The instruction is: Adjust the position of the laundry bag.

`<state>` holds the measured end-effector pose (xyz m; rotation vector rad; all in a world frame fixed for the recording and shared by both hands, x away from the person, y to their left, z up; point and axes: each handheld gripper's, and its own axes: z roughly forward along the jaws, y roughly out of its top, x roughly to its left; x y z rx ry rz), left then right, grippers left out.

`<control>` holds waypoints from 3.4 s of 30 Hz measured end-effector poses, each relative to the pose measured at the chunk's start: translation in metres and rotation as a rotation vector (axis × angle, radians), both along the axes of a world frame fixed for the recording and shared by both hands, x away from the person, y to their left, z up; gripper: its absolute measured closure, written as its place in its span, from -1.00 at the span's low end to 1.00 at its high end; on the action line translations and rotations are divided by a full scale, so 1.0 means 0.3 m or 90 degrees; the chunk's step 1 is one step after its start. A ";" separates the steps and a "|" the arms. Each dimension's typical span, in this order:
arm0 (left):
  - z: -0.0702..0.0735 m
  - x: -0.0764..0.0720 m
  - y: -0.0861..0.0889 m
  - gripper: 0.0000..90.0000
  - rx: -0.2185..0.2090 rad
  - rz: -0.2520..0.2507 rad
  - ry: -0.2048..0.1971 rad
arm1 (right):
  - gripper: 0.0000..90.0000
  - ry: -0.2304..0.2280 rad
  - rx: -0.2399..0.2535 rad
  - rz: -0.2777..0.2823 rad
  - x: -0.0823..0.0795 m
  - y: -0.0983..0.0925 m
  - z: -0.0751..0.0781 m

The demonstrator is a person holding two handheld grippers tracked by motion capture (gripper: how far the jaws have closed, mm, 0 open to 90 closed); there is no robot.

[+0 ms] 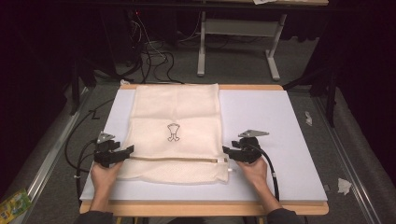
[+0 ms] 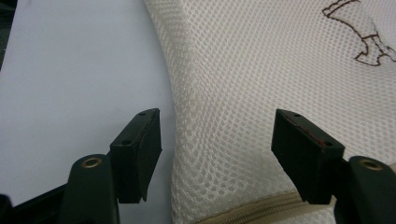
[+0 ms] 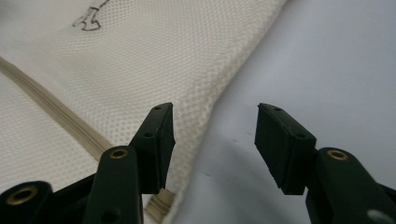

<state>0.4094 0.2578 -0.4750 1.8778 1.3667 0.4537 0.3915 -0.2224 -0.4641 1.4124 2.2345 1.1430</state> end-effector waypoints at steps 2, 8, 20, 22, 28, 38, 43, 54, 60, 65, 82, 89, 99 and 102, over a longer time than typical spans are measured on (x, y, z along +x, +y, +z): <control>-0.002 0.003 0.000 -0.26 -0.001 0.003 0.003 | 0.06 0.005 0.009 0.002 0.002 0.004 0.000; -0.006 0.021 -0.002 -0.23 -0.005 0.010 0.018 | 0.04 0.021 -0.008 0.000 0.034 0.057 -0.013; -0.002 0.043 -0.028 -0.07 0.019 0.003 0.054 | 0.10 0.064 -0.048 -0.009 0.079 0.104 -0.019; -0.003 0.043 -0.031 -0.03 0.022 0.009 0.051 | 0.15 0.061 -0.056 -0.010 0.081 0.107 -0.019; -0.002 0.044 -0.040 0.16 0.055 0.008 0.044 | 0.35 0.063 -0.078 0.009 0.084 0.113 -0.014; 0.005 0.053 -0.041 0.75 0.061 -0.001 0.052 | 0.88 0.058 -0.137 0.053 0.089 0.160 -0.003; 0.008 0.061 -0.038 0.88 0.049 -0.001 0.056 | 0.92 0.053 -0.134 0.057 0.090 0.155 0.002; 0.019 0.063 -0.020 0.90 0.006 0.004 0.054 | 0.93 0.037 -0.115 0.061 0.084 0.136 0.015; 0.027 0.063 -0.019 0.91 -0.005 0.001 0.050 | 0.94 0.037 -0.111 0.062 0.088 0.130 0.014; 0.034 0.066 -0.018 0.91 -0.012 -0.003 0.052 | 0.94 0.039 -0.094 0.052 0.090 0.116 0.021; 0.061 0.071 -0.057 0.91 -0.042 -0.017 0.037 | 0.94 0.042 -0.046 0.038 0.096 0.038 0.035; 0.066 0.072 -0.073 0.91 -0.053 -0.023 0.035 | 0.94 0.036 -0.039 0.032 0.089 0.014 0.035; 0.081 0.077 -0.114 0.91 -0.033 -0.041 0.021 | 0.94 0.034 -0.048 0.022 0.081 -0.023 0.043; 0.079 0.078 -0.127 0.91 -0.038 -0.041 0.021 | 0.93 0.032 -0.047 0.018 0.080 -0.033 0.046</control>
